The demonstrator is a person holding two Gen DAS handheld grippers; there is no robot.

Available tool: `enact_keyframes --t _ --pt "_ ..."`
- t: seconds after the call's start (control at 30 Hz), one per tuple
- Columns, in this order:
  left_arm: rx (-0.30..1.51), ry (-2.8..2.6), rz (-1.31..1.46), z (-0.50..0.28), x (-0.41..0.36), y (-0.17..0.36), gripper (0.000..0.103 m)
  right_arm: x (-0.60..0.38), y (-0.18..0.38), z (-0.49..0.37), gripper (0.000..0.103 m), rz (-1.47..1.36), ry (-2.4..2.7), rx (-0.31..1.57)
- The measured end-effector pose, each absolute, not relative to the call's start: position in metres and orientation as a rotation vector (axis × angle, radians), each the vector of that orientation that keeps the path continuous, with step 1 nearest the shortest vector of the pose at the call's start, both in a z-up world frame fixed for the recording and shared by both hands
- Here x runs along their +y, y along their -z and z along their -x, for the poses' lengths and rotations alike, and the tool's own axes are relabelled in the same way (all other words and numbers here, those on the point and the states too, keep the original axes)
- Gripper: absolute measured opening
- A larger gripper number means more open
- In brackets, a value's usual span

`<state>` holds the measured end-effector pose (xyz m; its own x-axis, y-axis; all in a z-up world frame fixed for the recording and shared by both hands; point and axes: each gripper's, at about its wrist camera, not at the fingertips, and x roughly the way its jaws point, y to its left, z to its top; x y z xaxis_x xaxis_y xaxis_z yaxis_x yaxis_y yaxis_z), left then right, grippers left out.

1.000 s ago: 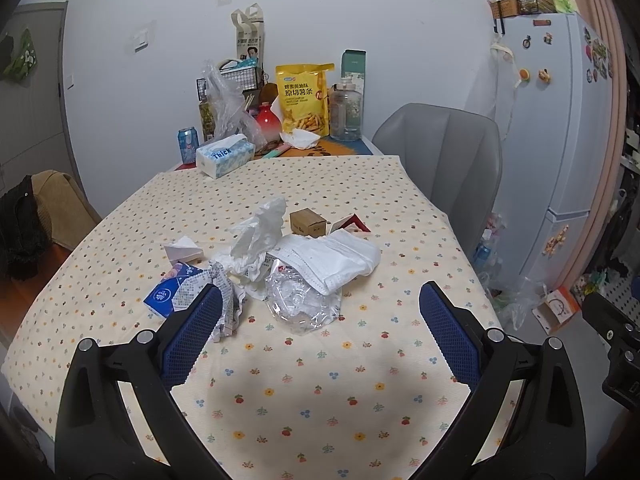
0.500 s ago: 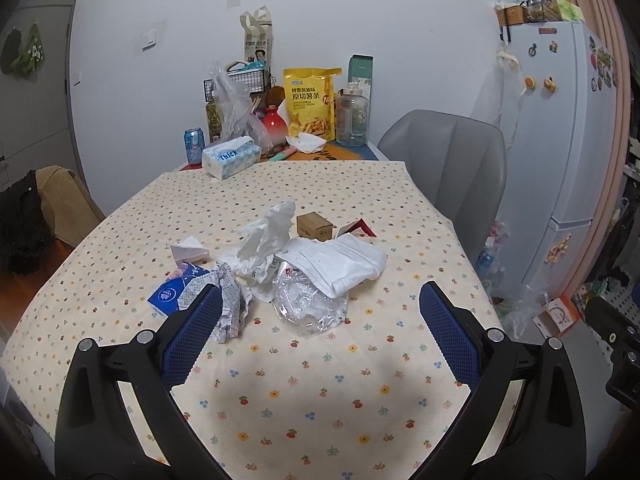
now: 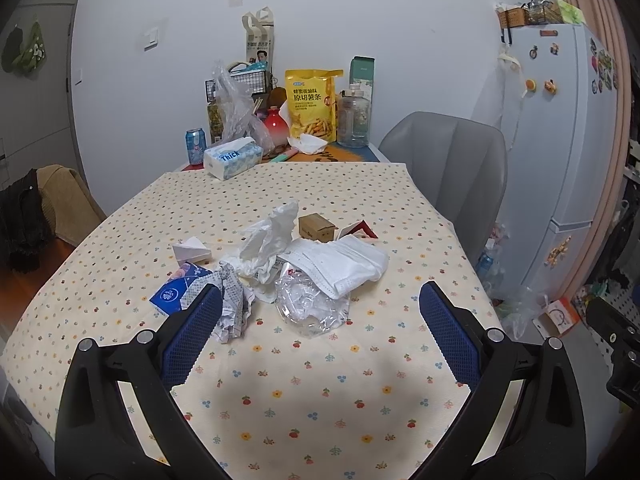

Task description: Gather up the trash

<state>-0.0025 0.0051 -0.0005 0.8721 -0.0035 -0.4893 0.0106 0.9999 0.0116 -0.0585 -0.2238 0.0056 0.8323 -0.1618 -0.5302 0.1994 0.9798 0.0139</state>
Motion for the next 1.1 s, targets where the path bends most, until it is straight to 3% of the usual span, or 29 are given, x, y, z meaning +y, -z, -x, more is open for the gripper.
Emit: enact_keyframes --t 1.1 --pt "0.523 -0.007 0.015 -0.004 0.010 0.002 0.098 -0.214 -0.008 0.050 0.095 -0.062 0.158 0.561"
